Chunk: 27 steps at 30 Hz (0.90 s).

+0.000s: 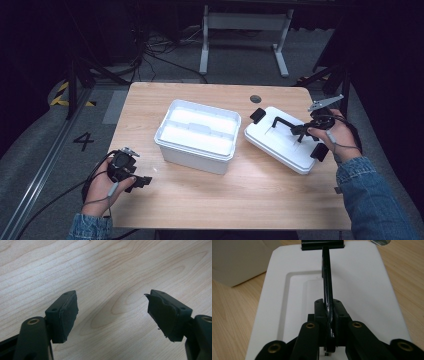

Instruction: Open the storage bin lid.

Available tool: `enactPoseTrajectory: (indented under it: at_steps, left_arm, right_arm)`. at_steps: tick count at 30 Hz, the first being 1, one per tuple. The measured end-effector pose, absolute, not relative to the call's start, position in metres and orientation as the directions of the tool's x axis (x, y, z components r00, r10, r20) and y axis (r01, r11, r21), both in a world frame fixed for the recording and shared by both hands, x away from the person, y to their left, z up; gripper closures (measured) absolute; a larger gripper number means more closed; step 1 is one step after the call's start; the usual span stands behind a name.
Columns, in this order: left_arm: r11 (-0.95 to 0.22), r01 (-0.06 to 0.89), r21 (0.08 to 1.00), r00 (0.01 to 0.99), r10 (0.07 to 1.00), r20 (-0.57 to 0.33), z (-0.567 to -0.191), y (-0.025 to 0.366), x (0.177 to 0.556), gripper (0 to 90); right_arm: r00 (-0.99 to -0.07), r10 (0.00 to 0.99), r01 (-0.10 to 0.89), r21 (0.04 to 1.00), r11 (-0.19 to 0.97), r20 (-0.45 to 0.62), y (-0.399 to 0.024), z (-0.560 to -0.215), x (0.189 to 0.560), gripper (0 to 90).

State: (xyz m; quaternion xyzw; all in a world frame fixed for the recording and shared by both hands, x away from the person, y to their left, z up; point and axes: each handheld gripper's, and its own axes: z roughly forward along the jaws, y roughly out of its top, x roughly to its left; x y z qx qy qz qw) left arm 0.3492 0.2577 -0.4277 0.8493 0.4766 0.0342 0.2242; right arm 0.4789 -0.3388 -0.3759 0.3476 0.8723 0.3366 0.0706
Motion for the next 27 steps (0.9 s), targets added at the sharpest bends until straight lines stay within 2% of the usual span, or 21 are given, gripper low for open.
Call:
enactPoseTrajectory:
  at_steps: [27]
  left_arm:
    - [-0.456,0.792,0.406,0.549,0.822,-0.149,-0.43,0.257,0.35,25.2]
  right_arm:
    - [-0.72,0.672,0.612,0.615,0.497,0.174,-0.344,-0.423,0.482,84.3]
